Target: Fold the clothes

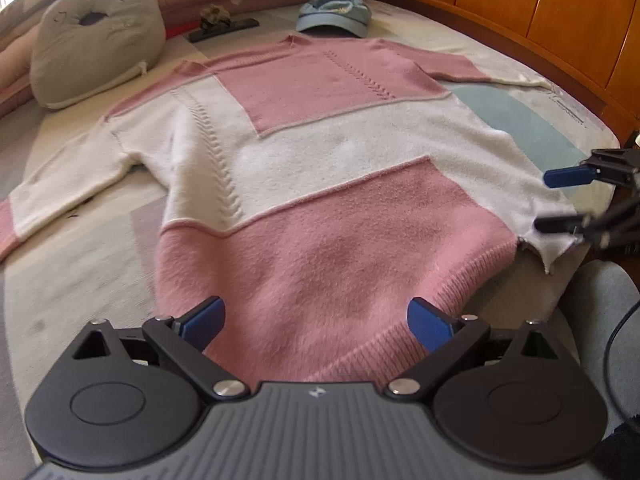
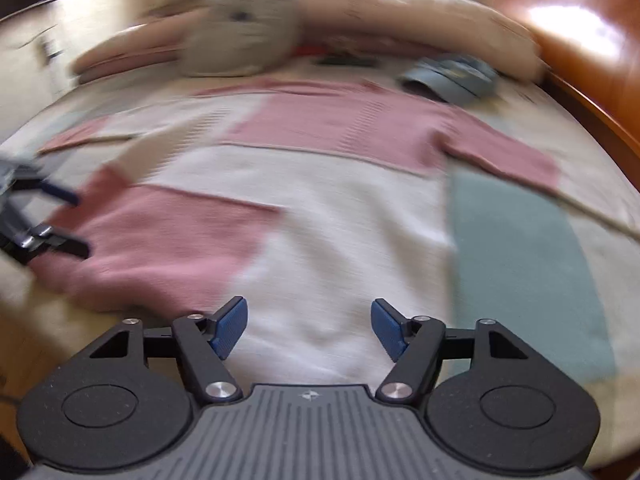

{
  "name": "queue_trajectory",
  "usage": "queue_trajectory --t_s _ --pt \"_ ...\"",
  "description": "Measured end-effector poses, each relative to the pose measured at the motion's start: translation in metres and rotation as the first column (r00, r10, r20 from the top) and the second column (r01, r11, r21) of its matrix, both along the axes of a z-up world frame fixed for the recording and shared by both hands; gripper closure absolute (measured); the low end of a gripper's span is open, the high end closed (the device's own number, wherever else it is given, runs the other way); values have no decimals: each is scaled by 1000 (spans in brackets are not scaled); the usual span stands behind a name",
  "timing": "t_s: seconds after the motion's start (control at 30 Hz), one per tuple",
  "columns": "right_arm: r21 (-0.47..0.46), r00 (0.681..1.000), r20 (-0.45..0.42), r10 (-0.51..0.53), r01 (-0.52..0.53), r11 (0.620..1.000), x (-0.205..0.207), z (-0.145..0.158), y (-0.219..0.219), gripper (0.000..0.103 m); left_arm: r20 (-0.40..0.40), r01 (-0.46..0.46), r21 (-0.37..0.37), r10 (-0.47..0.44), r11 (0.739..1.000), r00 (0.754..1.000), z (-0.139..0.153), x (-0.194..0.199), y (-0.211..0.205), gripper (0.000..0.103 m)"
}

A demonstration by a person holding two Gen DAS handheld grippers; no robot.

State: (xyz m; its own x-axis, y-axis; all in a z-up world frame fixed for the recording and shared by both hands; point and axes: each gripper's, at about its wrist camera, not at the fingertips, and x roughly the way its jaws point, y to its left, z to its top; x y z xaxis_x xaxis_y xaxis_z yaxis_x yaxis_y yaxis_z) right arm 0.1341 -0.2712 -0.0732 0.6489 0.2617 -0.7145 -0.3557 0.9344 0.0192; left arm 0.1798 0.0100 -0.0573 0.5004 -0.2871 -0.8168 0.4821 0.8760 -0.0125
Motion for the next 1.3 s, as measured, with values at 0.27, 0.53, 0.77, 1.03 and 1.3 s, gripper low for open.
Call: queue_trajectory --t_s 0.27,0.53,0.77,1.03,1.3 --pt "-501 969 170 181 -73 862 -19 -35 66 6 21 -18 6 17 1000 1000 3 -24 10 6" --pt "-543 920 335 203 13 840 -21 -26 77 7 44 3 -5 -3 1000 999 10 -29 6 6" --pt "-274 912 403 75 42 961 -45 35 28 1 48 9 -2 -9 1000 999 9 -26 4 6" --pt "-193 974 224 39 5 981 4 -7 47 2 60 18 -7 -18 1000 998 -12 -2 -18 6" --pt "82 994 -91 -60 68 994 -7 -35 1 0 -12 98 49 -98 994 995 -40 -19 -23 2"
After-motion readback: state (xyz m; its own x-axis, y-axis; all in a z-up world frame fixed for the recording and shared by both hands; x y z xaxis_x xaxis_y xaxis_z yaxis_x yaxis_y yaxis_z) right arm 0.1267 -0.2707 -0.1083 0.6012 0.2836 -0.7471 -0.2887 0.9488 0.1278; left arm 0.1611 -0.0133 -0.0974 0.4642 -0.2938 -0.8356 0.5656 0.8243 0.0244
